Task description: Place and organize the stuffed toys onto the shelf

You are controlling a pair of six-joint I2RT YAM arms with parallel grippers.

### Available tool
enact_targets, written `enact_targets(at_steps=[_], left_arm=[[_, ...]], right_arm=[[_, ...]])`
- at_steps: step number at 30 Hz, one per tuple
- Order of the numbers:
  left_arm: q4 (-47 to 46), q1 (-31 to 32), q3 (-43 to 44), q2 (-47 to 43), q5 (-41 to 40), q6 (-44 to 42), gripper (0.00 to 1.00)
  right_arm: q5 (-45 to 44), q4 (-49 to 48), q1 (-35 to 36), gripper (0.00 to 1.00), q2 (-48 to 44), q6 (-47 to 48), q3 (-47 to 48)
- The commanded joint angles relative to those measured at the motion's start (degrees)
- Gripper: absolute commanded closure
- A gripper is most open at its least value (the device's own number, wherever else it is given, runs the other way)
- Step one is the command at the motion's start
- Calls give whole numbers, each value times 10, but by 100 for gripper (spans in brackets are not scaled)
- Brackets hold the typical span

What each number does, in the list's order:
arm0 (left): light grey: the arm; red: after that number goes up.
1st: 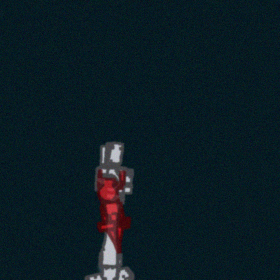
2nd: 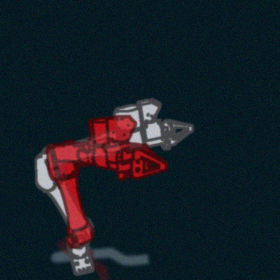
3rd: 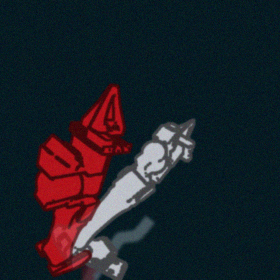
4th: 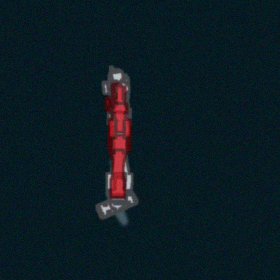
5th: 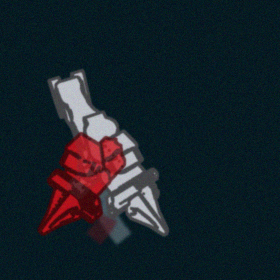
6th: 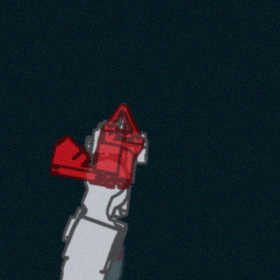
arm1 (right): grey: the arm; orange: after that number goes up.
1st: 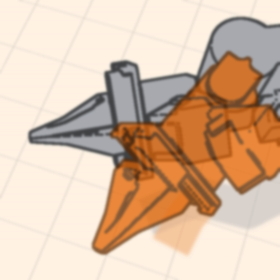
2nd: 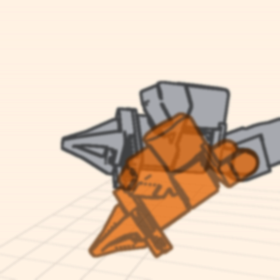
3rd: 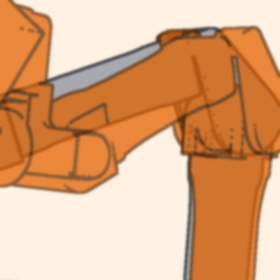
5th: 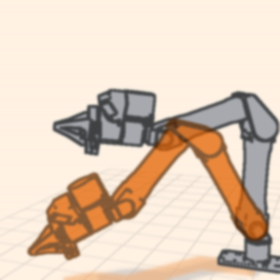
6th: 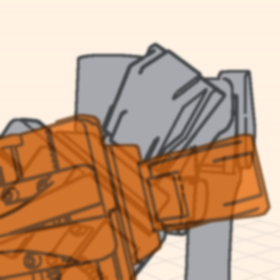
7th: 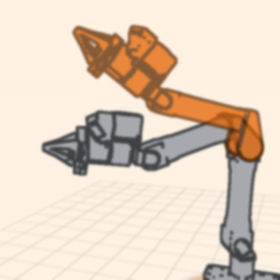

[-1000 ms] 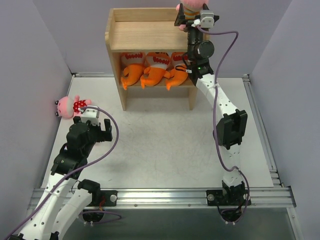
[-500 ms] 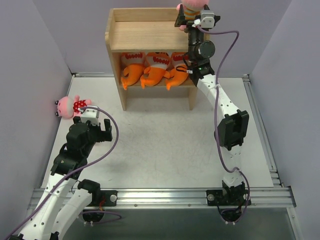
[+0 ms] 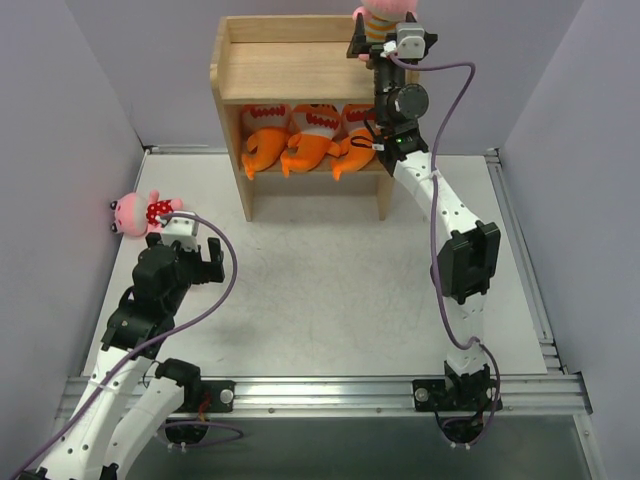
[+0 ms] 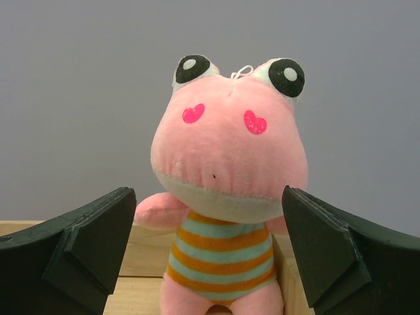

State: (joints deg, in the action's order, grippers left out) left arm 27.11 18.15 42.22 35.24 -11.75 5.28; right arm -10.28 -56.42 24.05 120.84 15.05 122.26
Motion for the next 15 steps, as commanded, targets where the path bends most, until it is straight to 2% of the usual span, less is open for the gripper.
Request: enact_targets(at_steps=[1,9,15], left_arm=[[-22,-4,3,-5,7,-6,3],[-22,-4,3,-10,7,-6,3],[-22,-6,2,-16,8,-5,3]], right_arm=[[-10,-48,2,1,-49,9,-4],[-13,-64,6,1,-87,12,-47],[-24,-73,17,1,-149,11,-123]])
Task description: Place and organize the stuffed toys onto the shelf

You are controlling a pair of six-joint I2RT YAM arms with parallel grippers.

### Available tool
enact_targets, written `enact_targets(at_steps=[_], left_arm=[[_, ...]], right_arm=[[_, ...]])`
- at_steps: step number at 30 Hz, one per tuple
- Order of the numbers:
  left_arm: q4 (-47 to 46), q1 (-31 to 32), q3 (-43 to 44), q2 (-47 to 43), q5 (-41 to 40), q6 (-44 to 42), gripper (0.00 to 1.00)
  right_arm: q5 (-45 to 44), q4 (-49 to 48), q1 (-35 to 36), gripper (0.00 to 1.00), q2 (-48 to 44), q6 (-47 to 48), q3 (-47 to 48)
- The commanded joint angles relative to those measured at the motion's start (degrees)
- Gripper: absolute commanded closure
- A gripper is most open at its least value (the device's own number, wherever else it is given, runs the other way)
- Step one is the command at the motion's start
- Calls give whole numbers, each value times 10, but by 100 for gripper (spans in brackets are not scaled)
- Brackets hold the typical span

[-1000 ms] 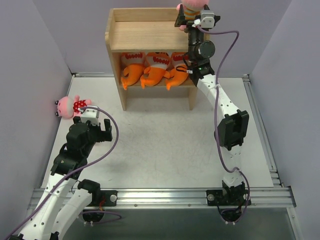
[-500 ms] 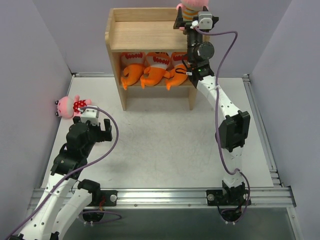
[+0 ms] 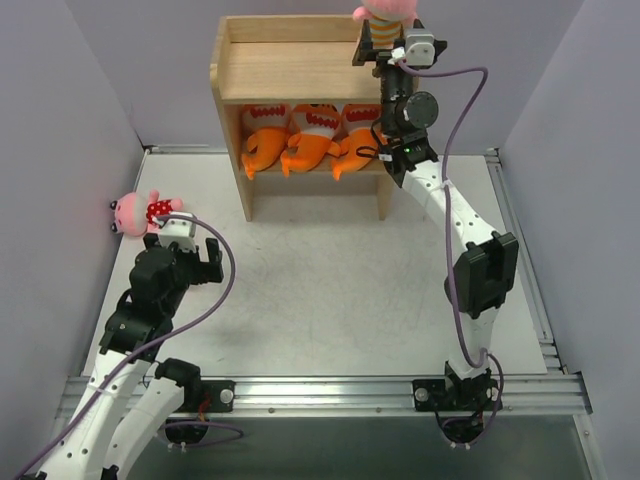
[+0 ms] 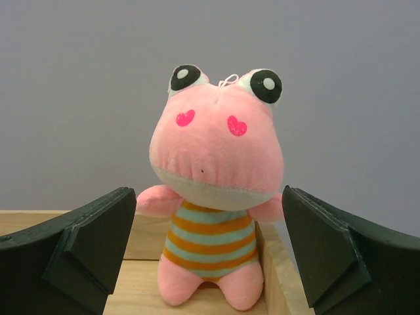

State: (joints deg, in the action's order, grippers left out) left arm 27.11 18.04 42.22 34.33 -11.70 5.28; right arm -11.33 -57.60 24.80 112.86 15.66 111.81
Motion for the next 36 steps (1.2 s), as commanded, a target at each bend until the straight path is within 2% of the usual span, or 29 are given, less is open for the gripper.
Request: enact_targets(at_steps=[1,10,16,24,36], left_arm=[[-22,-5,3,-9,9,-5,3],[-22,-6,2,-30,10,-4,3],[-19,-6,4,-34,5,-2,4],[-16,-9,5,-35,-1,1,4],[-16,-11,7,-15,-11,4,3]], right_arm=[[-16,-60,12,1,-79,4,-29],[-63,-24,55,1,-197,0,-170],[-99,42,71,1,-297,-37,-257],[-137,202,75,1,-417,-106,-313],[-166,425,75,1,-534,-194,-361]])
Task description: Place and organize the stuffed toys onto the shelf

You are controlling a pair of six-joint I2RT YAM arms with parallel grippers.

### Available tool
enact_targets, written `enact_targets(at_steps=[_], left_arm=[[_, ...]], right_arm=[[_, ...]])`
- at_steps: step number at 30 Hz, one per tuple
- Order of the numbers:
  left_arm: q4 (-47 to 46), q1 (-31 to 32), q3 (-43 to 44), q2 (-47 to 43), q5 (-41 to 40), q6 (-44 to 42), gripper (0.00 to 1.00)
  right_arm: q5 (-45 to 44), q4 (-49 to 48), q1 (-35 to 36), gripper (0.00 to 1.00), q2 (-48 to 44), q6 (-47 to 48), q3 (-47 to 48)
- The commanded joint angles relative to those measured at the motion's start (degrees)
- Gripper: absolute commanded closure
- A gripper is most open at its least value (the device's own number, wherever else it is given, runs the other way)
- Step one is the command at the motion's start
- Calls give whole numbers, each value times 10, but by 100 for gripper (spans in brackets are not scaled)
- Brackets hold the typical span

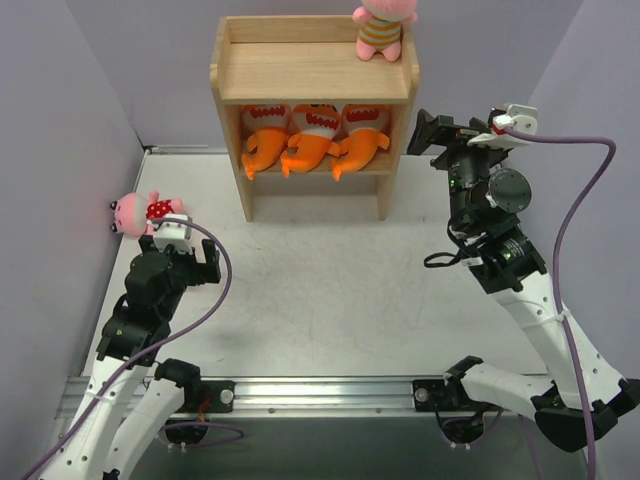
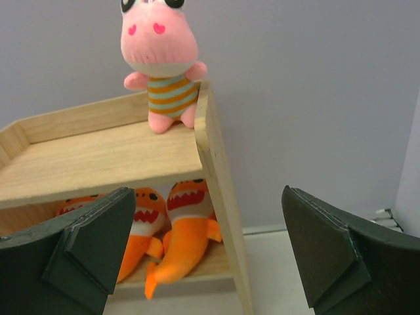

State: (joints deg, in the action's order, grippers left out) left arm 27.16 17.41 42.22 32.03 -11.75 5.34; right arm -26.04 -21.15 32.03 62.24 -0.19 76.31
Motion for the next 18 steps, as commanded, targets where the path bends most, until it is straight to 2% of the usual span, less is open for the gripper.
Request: enact_targets(at_steps=[1,11,18], left_arm=[[-18,-5,8,10,-12,5,3],[-19,-11,8,23,-14,18,3],[-24,-45,15,68,4,55,3]], right_arm=[[-20,73,4,1,-34,-40,-12],[-21,230,2,1,-88,-87,-68],[23,262,2,1,-113,-141,-114]])
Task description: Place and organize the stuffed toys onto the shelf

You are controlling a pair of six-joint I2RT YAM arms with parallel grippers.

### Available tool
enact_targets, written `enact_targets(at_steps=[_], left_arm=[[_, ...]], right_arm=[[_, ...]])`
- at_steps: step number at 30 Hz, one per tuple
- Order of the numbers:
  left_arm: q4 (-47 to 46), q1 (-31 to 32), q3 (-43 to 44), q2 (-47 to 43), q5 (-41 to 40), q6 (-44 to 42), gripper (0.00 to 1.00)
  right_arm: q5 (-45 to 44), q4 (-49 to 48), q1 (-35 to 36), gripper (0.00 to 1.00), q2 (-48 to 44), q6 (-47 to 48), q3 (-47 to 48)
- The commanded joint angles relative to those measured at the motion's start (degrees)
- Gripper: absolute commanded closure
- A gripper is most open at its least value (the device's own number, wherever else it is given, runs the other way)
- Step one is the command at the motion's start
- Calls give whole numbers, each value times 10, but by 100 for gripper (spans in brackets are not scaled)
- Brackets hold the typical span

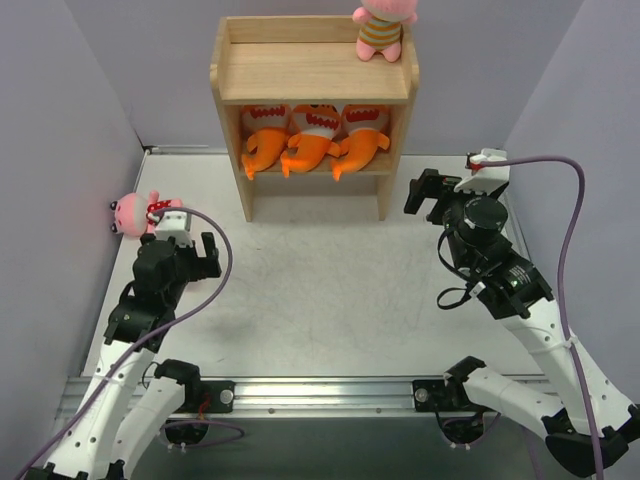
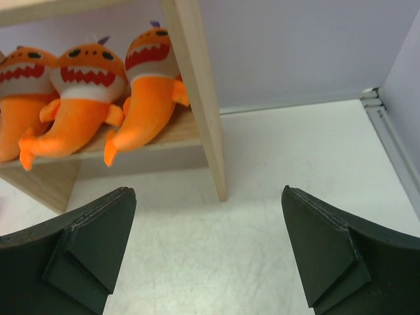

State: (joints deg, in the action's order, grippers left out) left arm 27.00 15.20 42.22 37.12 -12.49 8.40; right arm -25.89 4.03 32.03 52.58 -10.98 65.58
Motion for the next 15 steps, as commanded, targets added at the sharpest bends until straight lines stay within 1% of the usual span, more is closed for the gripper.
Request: enact_targets(at_steps=[1,4,9,11,15], left_arm=[[-20,-32,16,25,15,28,3],[-17,-73,24,58,43,46,3],[-20,-131,45,124,55,87,3],[-32,-167,50,138,61,105,3],[-49,-223,61,175,60,115,3]], right_arm=[[32,12,2,1,-19,-37,-12],[43,11,2,1,-28,-41,-26],[67,19,2,1,-28,-40,-45],[82,18,2,1,-29,-41,-51],[106,15,1,2,-32,-43,-63]])
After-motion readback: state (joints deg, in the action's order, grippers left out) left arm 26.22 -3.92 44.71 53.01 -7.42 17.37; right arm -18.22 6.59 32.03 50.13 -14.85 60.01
